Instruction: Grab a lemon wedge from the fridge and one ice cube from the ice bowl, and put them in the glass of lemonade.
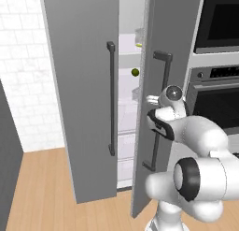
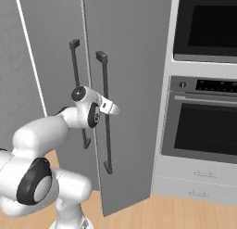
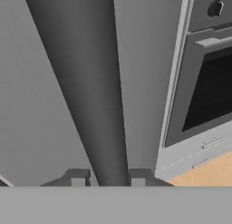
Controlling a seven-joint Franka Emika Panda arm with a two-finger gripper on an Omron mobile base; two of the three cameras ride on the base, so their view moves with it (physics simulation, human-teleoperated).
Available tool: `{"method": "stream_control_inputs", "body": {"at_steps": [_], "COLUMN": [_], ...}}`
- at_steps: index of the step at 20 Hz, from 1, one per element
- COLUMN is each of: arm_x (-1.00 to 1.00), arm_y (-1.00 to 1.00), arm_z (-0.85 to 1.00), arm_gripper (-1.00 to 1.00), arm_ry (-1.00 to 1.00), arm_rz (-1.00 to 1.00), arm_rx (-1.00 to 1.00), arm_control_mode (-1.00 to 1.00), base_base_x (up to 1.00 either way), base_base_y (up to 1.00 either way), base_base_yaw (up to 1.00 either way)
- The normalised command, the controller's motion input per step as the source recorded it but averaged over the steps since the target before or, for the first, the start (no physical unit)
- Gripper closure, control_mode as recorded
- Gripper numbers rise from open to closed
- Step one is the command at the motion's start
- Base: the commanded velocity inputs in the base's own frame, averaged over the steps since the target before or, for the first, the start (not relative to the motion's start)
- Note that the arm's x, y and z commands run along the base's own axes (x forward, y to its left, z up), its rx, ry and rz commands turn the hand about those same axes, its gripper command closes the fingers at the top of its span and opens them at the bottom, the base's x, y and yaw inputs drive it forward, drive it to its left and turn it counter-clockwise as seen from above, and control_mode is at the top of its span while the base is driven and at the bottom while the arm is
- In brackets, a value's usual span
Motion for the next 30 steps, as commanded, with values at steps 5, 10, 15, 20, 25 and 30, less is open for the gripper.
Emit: {"method": "stream_control_inputs", "body": {"at_steps": [5, 10, 15, 20, 25, 30], "arm_x": [-0.79, -0.43, -0.37, -0.15, 0.58, 0.97], "arm_y": [-0.69, -0.15, 0.03, 0.44, 0.75, 0.23], "arm_z": [0.17, 0.27, 0.56, 0.74, 0.14, 0.00], "arm_gripper": [1.00, 1.00, 1.00, 1.00, -1.00, -1.00], "arm_ry": [0.10, 0.06, -0.01, -0.01, 0.13, 0.26], "arm_rz": [-0.08, -0.05, 0.00, 0.05, 0.22, 0.08], "arm_rx": [0.02, 0.00, 0.00, -0.01, -0.14, -0.32], "arm_control_mode": [-1.00, -1.00, -1.00, -1.00, -1.00, -1.00], "base_base_x": [0.00, 0.00, 0.00, 0.00, 0.00, 0.00], "base_base_y": [0.00, 0.00, 0.00, 0.00, 0.00, 0.00], "base_base_yaw": [0.00, 0.00, 0.00, 0.00, 0.00, 0.00]}}
